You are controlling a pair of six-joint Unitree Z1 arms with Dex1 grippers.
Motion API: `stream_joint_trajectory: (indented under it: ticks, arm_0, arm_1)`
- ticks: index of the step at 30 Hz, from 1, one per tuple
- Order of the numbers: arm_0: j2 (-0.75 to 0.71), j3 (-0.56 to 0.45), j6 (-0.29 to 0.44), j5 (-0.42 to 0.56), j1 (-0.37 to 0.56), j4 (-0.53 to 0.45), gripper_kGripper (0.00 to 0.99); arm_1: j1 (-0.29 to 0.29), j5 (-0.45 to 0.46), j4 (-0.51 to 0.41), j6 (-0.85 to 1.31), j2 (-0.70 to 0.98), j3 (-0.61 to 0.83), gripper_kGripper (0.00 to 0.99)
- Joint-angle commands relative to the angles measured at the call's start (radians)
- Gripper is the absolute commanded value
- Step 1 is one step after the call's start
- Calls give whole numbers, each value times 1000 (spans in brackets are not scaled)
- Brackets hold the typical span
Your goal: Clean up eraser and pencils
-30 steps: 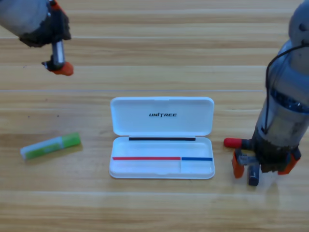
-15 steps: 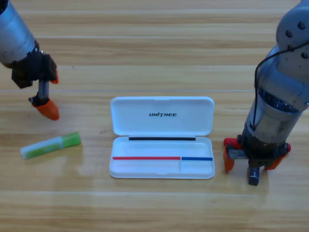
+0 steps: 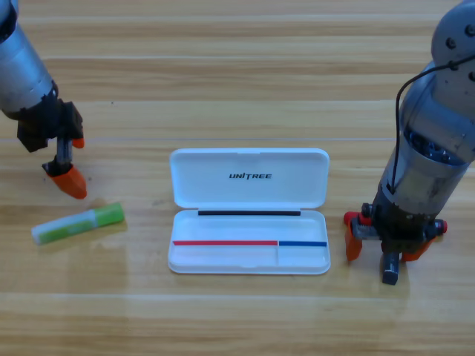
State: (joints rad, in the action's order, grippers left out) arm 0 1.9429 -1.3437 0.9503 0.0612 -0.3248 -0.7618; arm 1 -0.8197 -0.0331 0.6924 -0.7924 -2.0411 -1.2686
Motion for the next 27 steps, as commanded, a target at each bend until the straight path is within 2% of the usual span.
stream_joint_trajectory:
  ticks: [1, 12, 25, 26, 27]
  arm_0:
    - [65, 44, -7, 29, 23, -7, 962]
    - [-32, 129, -30, 23, 13, -2, 962]
    - [10, 215, -65, -17, -17, 154, 960]
    - [16, 216, -68, -18, -20, 160, 960]
    - [19, 219, -70, -20, -23, 168, 960]
  arm_1:
    - [20, 47, -4, -14, -70, 86, 729]
    - [20, 41, -5, -14, -25, 118, 730]
    - [19, 1, -5, -16, -80, 106, 726]
    - [19, 2, -5, -14, -82, 106, 670]
    - [17, 2, -5, -13, -83, 106, 512]
